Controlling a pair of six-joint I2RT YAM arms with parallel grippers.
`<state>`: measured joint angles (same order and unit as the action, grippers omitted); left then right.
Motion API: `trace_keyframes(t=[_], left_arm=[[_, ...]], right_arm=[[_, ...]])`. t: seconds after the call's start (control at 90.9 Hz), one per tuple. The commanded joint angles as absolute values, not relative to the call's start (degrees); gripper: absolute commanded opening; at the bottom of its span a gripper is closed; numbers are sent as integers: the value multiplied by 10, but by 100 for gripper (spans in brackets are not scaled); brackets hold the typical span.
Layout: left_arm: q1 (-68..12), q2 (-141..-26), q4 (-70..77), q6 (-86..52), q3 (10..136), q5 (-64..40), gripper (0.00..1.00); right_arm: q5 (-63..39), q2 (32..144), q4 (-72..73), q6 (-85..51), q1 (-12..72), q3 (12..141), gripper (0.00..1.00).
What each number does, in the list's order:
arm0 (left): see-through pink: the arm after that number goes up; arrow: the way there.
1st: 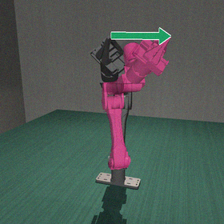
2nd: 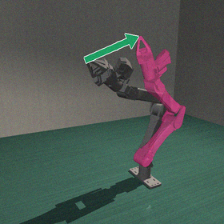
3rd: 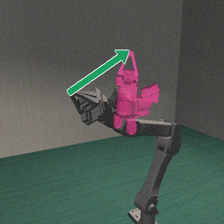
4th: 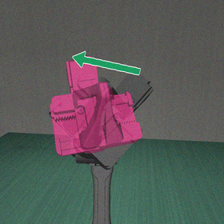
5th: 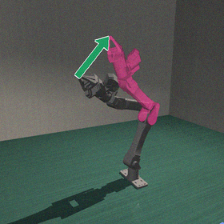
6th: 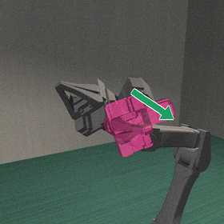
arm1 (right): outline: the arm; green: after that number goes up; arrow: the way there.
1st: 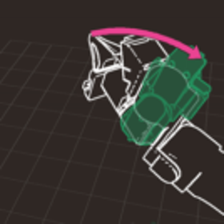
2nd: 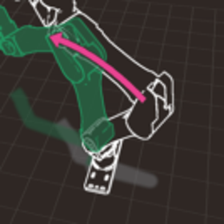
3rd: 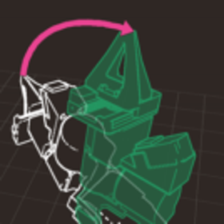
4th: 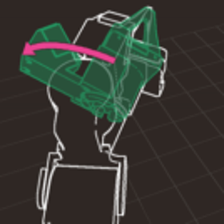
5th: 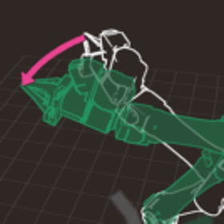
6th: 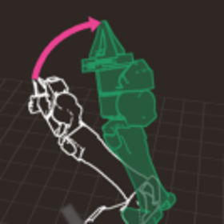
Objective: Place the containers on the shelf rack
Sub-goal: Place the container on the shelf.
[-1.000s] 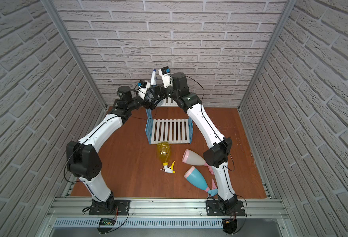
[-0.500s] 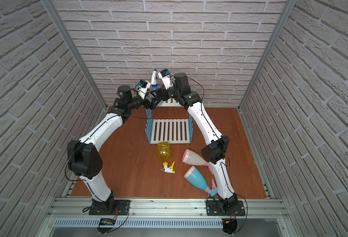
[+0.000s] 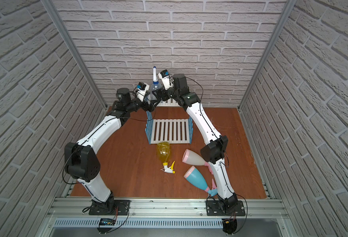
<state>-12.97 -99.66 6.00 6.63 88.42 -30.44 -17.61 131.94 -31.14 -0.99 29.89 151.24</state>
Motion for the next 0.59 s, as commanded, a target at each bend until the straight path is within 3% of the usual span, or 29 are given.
trace_keyframes(t=[0.0, 0.352, 0.583], left_arm=[[-128, -965, 77, 76, 869, -299, 98], [-126, -912, 81, 71, 816, -279, 98], [-119, -874, 79, 69, 783, -260, 98]], right_arm=[[-172, 1342, -337, -4, 294, 1510, 88], [-216, 1310, -313, -1, 294, 1482, 100], [-210, 1275, -304, 6, 295, 1440, 99]])
